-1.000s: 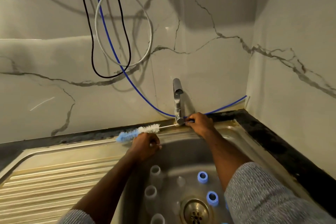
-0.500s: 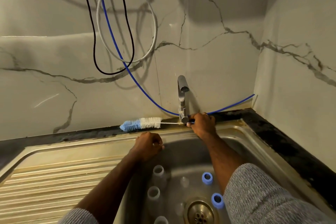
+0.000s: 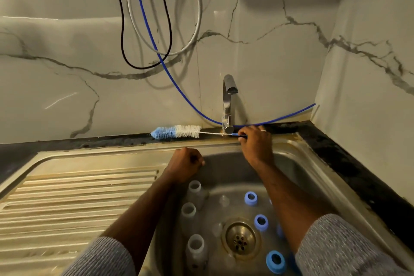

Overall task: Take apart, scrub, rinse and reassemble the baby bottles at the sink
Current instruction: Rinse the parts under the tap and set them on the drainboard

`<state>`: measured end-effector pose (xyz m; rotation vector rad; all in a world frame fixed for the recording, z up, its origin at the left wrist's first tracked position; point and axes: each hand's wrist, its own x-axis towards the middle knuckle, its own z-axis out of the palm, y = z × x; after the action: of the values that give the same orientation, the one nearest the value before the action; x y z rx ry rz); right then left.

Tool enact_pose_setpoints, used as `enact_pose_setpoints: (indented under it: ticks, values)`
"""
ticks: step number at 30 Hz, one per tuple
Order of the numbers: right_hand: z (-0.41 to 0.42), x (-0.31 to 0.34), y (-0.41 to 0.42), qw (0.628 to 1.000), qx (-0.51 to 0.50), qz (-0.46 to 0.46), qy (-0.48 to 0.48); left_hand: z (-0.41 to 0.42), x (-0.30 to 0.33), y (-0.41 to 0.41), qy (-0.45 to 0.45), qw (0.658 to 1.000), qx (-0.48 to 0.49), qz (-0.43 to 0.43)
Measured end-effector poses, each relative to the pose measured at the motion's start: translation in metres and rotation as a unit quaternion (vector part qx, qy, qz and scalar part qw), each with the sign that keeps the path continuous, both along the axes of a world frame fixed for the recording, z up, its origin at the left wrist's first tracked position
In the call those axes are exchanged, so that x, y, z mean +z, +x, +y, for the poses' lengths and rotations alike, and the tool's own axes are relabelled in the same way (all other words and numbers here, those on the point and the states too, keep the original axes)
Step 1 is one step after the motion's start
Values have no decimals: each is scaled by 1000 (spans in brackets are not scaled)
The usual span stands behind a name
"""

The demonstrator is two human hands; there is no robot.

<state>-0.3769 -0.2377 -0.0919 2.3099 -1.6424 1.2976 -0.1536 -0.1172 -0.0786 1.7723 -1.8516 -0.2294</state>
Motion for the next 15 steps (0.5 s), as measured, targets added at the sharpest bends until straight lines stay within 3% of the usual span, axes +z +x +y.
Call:
enact_pose_setpoints:
  ticks: [3,6,8,11,15]
  values:
    - [21,-19,4,992,112,-37,36,6,-7,0,24,999,-5,-36]
    - [44,-31,17,940,237,10,245,11,-5,4,40,997,-8,-62]
    - [53,-34,30,908,270,66,314,14,-2,10,38,998,-6,-58]
    - [63,-37,56,871,295,150,364,19,2,16,35,998,3,-61]
    - [68,-52,81,859,284,226,362,23,4,23,22,998,8,-56]
